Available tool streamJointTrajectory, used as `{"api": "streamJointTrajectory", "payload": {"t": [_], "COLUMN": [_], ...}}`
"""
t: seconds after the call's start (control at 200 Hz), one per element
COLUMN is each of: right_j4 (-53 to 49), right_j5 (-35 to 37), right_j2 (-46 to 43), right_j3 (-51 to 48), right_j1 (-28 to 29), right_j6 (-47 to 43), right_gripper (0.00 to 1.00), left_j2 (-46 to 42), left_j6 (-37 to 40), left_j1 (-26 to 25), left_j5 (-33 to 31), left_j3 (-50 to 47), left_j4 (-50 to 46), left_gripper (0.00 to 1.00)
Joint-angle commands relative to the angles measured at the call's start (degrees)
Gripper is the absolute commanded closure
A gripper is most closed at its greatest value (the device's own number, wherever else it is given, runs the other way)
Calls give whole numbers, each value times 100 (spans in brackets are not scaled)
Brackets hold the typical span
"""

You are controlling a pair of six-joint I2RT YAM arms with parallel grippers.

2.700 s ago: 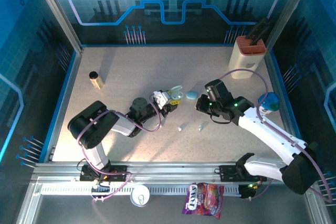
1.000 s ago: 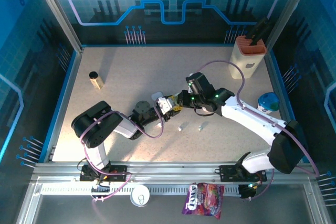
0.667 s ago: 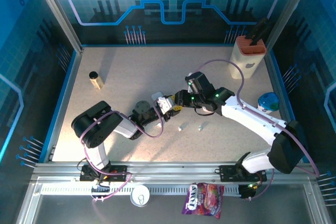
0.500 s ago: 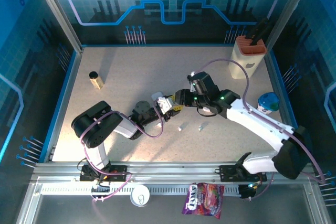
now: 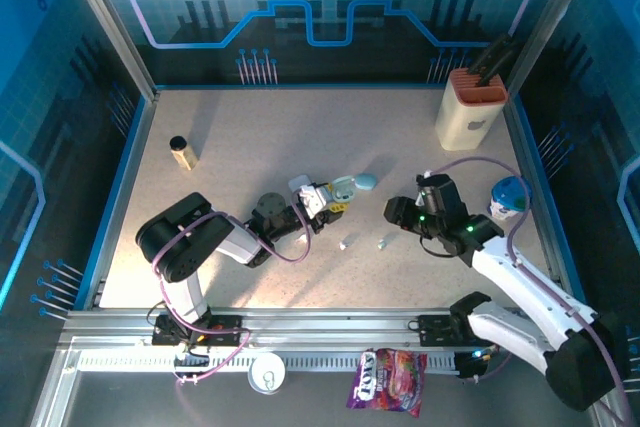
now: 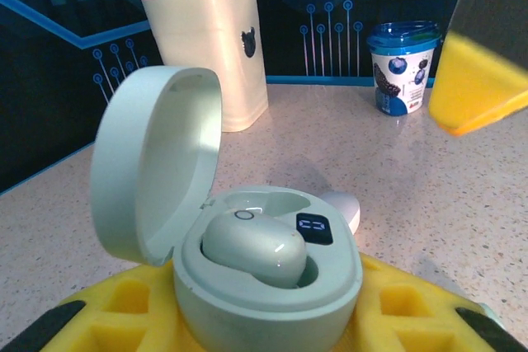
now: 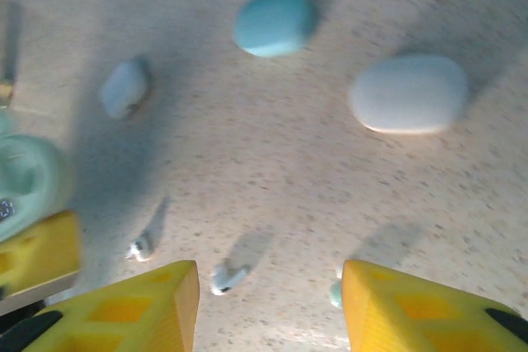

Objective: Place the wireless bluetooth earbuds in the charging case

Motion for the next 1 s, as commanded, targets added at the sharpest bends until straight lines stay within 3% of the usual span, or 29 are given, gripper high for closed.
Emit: {"api": "streamJointTrajectory", "payload": {"t": [0.0,0.135,0.325,0.53,0.996], "right_j4": [182,766,838,1103,1235], "right_j5": [-630,-976,-1314,-1454,-1346], "right_j2": [48,487,1632,2345,2215], "right_j3": [-419,-751,-308,-119,-693], "right_j1": [-198,-268,-280,-279,247], "right_j6": [383,291,-733,-1125,-675], "right_gripper": [53,58,55,53,54], "left_j2": [-229,-239,-289,-428,-527], "left_j6": [-161,-165,-200,-181,-257], "left_j1": [-21,-22,-16,-16,-20], "left_j5": [183,209,220,82,100], "left_j3": [-94,-104,-136,-249,-272], "left_j4": [232,231,234,237,233], "left_gripper": [66,66,66,67,67]}}
